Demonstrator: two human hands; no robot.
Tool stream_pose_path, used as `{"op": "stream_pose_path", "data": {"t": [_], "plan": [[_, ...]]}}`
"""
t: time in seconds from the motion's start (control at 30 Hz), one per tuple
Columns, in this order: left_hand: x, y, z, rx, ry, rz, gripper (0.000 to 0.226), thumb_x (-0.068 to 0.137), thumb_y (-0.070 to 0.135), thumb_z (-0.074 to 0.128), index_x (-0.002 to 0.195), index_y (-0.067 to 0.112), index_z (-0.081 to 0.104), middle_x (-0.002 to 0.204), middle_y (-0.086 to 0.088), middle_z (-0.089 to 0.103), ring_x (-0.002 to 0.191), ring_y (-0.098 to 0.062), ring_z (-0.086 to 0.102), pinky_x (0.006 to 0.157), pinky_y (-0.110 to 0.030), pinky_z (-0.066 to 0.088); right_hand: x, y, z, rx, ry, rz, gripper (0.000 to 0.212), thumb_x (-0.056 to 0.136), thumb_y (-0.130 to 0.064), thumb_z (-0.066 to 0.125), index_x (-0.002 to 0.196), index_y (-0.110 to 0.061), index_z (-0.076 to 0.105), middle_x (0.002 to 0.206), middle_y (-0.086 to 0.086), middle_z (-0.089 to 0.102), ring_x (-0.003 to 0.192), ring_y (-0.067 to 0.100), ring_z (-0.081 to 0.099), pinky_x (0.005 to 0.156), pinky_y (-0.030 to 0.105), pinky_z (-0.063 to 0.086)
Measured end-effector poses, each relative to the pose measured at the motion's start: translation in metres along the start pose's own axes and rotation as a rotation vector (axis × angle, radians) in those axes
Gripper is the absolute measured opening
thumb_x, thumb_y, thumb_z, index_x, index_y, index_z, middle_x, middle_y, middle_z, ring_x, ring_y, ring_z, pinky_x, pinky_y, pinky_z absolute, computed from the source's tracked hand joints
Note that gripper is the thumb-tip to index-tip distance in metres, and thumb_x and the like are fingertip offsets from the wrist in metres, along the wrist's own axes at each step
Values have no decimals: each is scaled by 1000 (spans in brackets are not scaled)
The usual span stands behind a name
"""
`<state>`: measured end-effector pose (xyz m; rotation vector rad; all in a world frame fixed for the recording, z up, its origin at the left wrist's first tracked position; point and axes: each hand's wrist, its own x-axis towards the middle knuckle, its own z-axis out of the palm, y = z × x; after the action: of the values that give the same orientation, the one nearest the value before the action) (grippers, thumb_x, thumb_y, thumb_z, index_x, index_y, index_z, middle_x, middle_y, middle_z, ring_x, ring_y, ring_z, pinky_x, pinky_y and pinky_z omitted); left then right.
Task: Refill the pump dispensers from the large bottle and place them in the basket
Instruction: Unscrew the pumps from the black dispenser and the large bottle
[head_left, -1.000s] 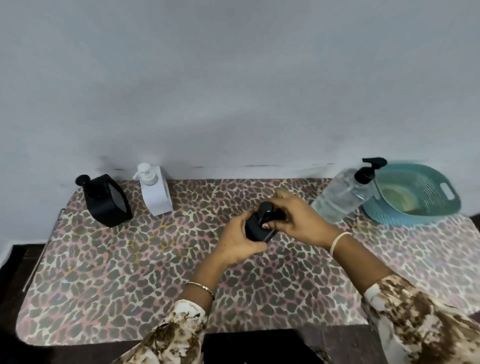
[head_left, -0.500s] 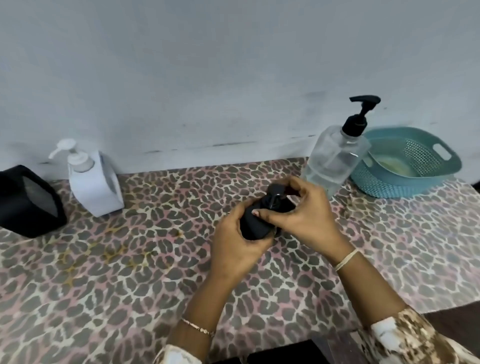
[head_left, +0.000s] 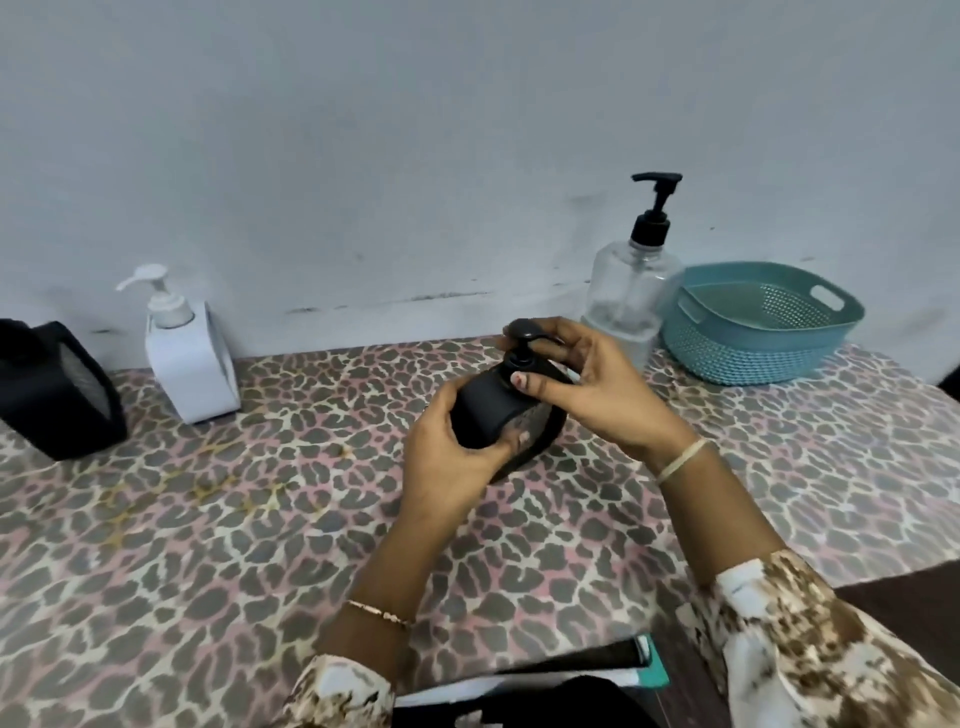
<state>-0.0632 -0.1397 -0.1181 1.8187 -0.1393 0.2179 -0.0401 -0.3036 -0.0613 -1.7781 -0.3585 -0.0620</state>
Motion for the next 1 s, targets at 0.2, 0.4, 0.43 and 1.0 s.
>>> {"op": "stream_pose_path", "data": {"t": [0.2,0.4,0.43,1.0], "plan": [[-5,-7,4,-32,9,23,50,71,21,84,106,39,53,104,15,65,98,-2,64,83,-20,53,-2,0,23,-341,369,26,56,58,-37,90,100,-27,54,98,-10,64,95,9,61,88,34,51],[-5,-18,5,-16,-24,19,58,70,13,83,110,36,49,108,11,64,103,-7,63,88,-25,52,-5,2,28,-235,428,32,37,63,-21,86,86,-27,58,89,-12,66,86,-1,62,81,26,53],[-5,-21,4,-8,-43,12,59,70,11,83,110,38,48,110,10,64,105,-9,63,91,-27,52,-7,1,28,-207,399,41,35,66,-17,83,85,-30,57,91,-12,65,88,-2,61,85,27,52],[-8,-22,8,207,-3,8,67,64,21,85,123,21,52,112,2,67,101,-16,63,87,-35,54,-11,-14,38,-633,479,107,45,68,-56,70,100,-28,56,103,-11,57,109,15,48,93,41,29]]}}
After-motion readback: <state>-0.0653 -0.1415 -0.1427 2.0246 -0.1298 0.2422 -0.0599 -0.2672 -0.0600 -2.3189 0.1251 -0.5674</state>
